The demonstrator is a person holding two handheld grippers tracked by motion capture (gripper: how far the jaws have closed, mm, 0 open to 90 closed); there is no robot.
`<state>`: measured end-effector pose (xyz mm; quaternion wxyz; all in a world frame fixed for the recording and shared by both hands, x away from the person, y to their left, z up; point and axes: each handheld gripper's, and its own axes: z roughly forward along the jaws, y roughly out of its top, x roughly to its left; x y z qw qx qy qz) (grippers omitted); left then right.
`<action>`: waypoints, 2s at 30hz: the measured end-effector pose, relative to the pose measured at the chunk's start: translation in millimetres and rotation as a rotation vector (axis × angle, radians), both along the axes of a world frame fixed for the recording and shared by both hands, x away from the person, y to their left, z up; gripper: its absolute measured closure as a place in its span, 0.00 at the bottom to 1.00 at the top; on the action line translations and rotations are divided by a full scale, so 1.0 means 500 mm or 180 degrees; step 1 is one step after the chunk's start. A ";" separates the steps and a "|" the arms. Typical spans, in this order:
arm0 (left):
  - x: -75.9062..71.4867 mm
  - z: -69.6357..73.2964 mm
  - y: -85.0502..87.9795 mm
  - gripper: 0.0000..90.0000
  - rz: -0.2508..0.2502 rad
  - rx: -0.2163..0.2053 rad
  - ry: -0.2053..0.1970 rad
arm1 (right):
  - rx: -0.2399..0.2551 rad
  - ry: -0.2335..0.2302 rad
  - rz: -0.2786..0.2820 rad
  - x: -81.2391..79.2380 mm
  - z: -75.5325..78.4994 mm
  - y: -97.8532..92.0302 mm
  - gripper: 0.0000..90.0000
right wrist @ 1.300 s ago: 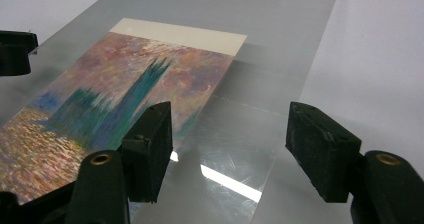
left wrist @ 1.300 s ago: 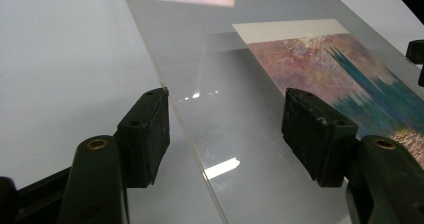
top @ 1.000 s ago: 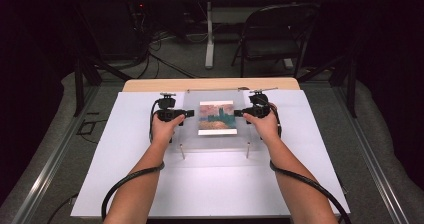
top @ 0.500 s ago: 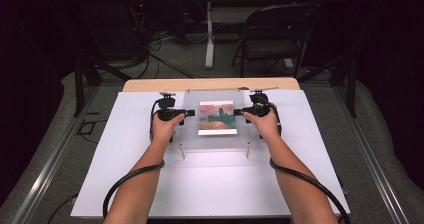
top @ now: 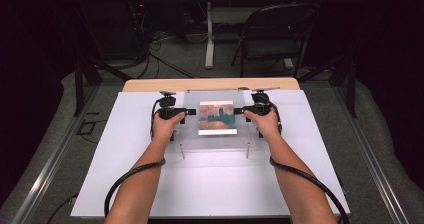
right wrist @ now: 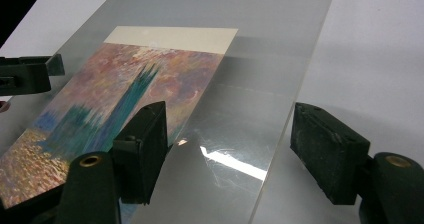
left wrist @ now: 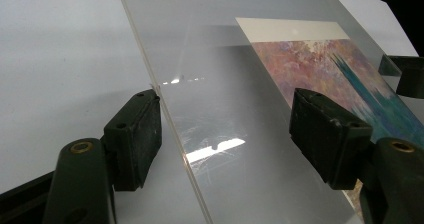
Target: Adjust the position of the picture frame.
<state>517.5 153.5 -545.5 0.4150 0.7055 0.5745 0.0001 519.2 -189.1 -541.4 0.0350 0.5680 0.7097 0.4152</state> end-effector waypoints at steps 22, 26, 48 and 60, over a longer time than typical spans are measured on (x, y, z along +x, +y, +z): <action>0.002 -0.004 0.002 0.36 0.0071 -0.0043 -0.0032 | 0.0040 0.0014 -0.0014 0.003 -0.001 0.002 0.35; 0.002 -0.004 0.006 0.39 0.0106 -0.0094 0.0000 | 0.0028 0.0015 -0.0018 0.002 0.000 0.003 0.36; 0.003 0.004 0.012 0.45 0.0125 -0.0143 0.0028 | 0.0002 -0.0027 -0.0021 -0.002 0.004 0.003 0.36; -0.004 0.019 0.017 0.48 0.0102 -0.0148 -0.0038 | -0.0034 -0.0126 -0.0006 -0.012 0.018 0.004 0.36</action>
